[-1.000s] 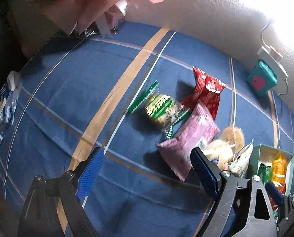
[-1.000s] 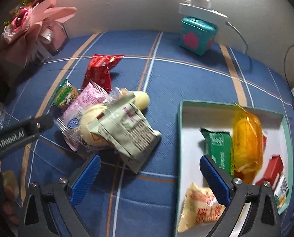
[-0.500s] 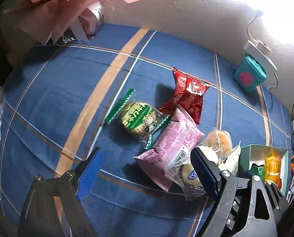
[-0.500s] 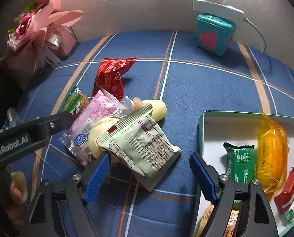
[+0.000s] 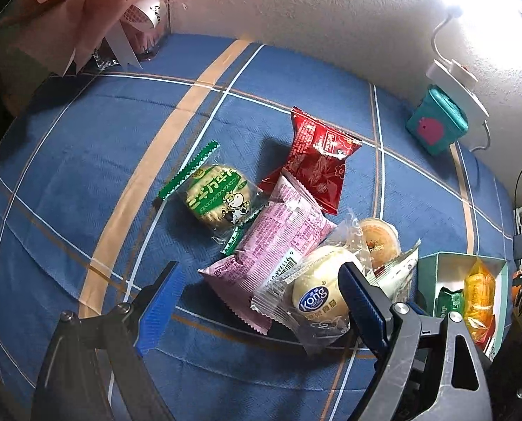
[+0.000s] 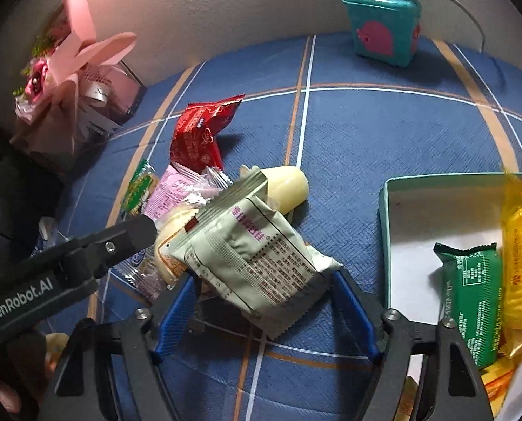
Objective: Organize snacks
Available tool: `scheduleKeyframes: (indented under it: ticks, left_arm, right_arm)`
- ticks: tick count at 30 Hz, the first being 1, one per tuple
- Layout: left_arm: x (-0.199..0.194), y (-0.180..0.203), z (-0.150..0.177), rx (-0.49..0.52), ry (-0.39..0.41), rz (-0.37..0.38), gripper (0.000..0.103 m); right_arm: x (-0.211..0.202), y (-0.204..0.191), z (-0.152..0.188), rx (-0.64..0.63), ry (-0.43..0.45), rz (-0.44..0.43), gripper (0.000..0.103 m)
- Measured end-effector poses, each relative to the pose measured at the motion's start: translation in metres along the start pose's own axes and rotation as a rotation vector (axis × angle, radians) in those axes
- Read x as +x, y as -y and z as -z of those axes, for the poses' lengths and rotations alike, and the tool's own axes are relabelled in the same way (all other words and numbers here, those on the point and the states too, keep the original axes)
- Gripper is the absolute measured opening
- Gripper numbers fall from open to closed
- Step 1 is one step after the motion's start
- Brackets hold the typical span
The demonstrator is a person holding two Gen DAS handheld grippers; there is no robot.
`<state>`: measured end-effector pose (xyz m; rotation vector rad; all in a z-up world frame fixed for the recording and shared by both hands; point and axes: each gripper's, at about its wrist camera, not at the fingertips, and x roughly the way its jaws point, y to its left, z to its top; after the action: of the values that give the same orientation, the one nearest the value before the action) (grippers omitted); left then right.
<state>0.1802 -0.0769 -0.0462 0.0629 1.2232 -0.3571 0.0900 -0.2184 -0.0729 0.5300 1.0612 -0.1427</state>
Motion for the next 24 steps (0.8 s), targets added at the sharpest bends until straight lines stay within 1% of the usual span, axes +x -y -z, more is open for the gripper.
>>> scheduleKeyframes:
  ticks: [4, 5, 7, 9, 10, 12, 14, 15, 16, 22, 24]
  left_arm:
    - [-0.005, 0.000, 0.000, -0.001, 0.009, 0.009, 0.089]
    - [-0.006, 0.001, 0.000, 0.001, 0.011, 0.014, 0.089]
    - [-0.009, 0.004, 0.000, 0.004, 0.017, 0.024, 0.089]
    - [-0.011, 0.008, 0.000, 0.015, 0.027, 0.035, 0.089]
    - [-0.012, 0.010, 0.000, 0.022, 0.031, 0.039, 0.087]
    - [-0.013, 0.015, 0.000, 0.042, 0.032, 0.043, 0.080]
    - [-0.009, 0.021, 0.002, 0.064, 0.020, 0.040, 0.068]
    - [-0.008, 0.023, 0.003, 0.068, 0.015, 0.038, 0.067]
    - [-0.006, 0.024, 0.004, 0.073, 0.010, 0.036, 0.062]
    - [0.000, 0.027, 0.006, 0.087, -0.001, 0.019, 0.061]
    - [0.000, 0.027, 0.006, 0.066, -0.006, 0.046, 0.061]
  right_arm:
    - [-0.002, 0.003, 0.001, 0.020, 0.006, -0.040, 0.062]
    - [-0.003, 0.004, 0.001, 0.024, 0.004, -0.039, 0.059]
    - [-0.003, 0.007, 0.002, 0.032, -0.003, -0.035, 0.056]
    - [-0.003, 0.011, 0.002, 0.044, -0.015, -0.042, 0.056]
    - [-0.003, 0.011, 0.002, 0.048, -0.021, -0.046, 0.056]
    - [-0.005, 0.013, 0.003, 0.054, -0.029, -0.050, 0.056]
    - [-0.006, 0.015, 0.003, 0.056, -0.040, -0.047, 0.056]
    - [-0.007, 0.016, 0.003, 0.060, -0.046, -0.045, 0.056]
    - [-0.009, 0.016, 0.003, 0.060, -0.048, -0.041, 0.056]
    - [-0.020, 0.021, 0.001, 0.071, -0.035, -0.035, 0.056]
    - [-0.022, 0.022, 0.000, 0.079, -0.032, -0.037, 0.056]
